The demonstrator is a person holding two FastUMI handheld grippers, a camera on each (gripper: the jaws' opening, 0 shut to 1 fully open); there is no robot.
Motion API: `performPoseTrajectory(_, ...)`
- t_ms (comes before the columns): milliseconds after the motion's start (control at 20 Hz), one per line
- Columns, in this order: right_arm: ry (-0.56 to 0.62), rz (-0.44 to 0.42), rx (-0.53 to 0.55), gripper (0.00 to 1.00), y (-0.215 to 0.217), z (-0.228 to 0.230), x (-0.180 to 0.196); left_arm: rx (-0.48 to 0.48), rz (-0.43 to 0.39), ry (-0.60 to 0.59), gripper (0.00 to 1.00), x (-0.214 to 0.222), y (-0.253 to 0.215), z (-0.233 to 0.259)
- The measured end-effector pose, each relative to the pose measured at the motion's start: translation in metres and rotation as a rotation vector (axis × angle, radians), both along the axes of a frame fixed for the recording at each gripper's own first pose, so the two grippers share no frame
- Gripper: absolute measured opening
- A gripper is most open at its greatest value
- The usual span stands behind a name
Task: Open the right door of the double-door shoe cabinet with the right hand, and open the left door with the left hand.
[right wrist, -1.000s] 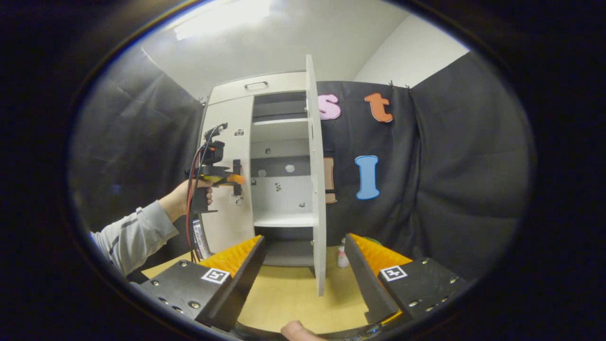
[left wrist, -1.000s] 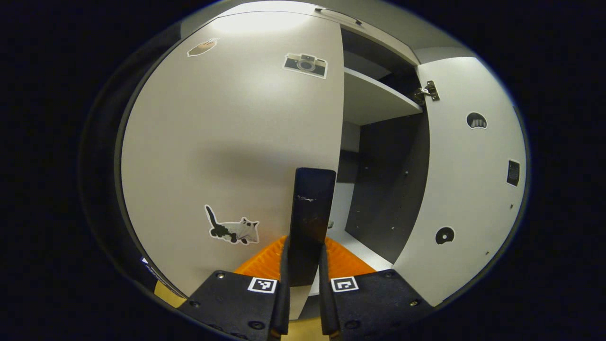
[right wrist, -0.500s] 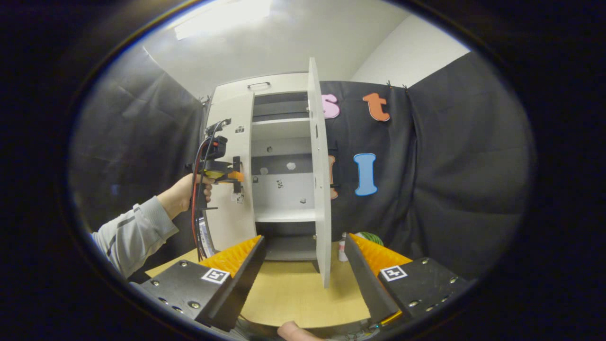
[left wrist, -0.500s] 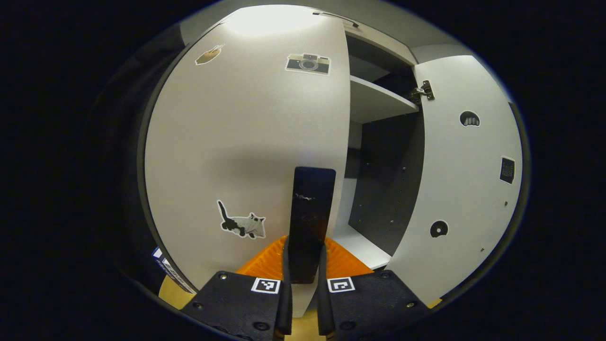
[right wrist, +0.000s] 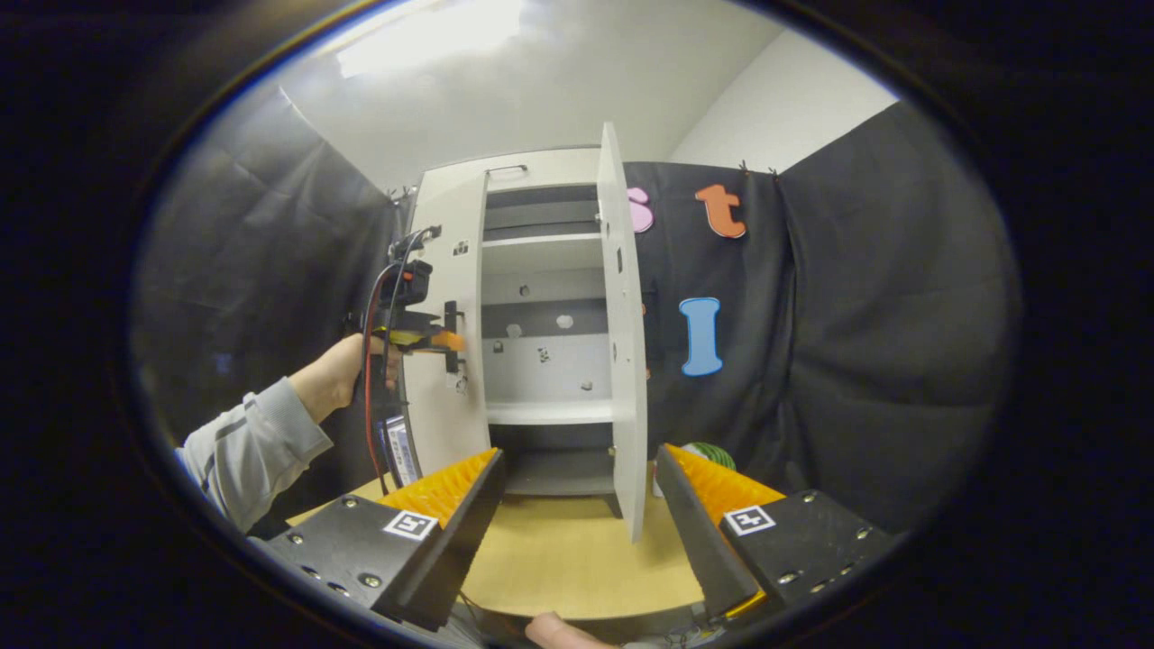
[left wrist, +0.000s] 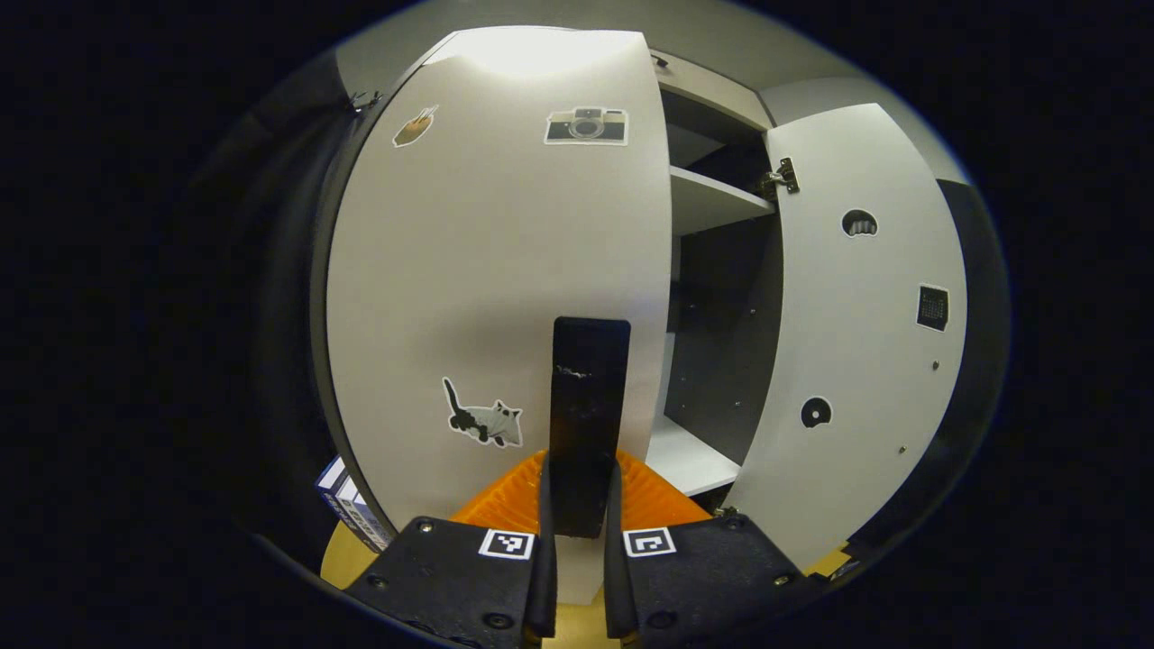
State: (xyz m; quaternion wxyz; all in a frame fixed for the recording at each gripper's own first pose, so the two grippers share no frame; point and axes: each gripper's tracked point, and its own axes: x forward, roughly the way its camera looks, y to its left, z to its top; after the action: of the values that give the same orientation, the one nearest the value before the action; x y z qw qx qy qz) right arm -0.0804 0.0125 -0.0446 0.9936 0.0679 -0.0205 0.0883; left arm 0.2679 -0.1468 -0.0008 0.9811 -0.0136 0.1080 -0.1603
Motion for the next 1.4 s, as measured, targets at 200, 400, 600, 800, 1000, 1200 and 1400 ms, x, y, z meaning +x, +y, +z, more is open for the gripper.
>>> performPoseTrajectory(200,-0.004,0.017,0.001,0.99,0.011,-0.003,-0.015,0.003,0.0,-0.011,0.22,-0.018,0.012,0.002)
performPoseTrajectory(400,-0.014,0.018,0.014,0.99,0.011,-0.004,-0.034,0.017,0.018,-0.021,0.22,-0.032,0.025,0.004)
performPoseTrajectory(600,-0.018,0.022,0.01,0.99,0.01,-0.005,-0.041,0.032,0.027,-0.024,0.22,-0.044,0.038,0.006)
performPoseTrajectory(800,-0.014,0.008,0.002,0.99,0.009,-0.006,-0.041,0.036,0.049,-0.026,0.22,-0.054,0.054,0.009)
performPoseTrajectory(1000,-0.004,0.034,0.015,0.99,0.019,-0.012,-0.042,0.051,0.067,-0.035,0.21,-0.064,0.072,0.011)
performPoseTrajectory(1200,0.0,0.031,-0.001,0.99,0.025,-0.013,-0.04,0.036,0.069,-0.047,0.18,-0.069,0.086,0.014)
performPoseTrajectory(1400,0.009,0.043,0.014,0.99,0.039,-0.017,-0.037,0.046,0.075,-0.056,0.18,-0.075,0.1,0.014)
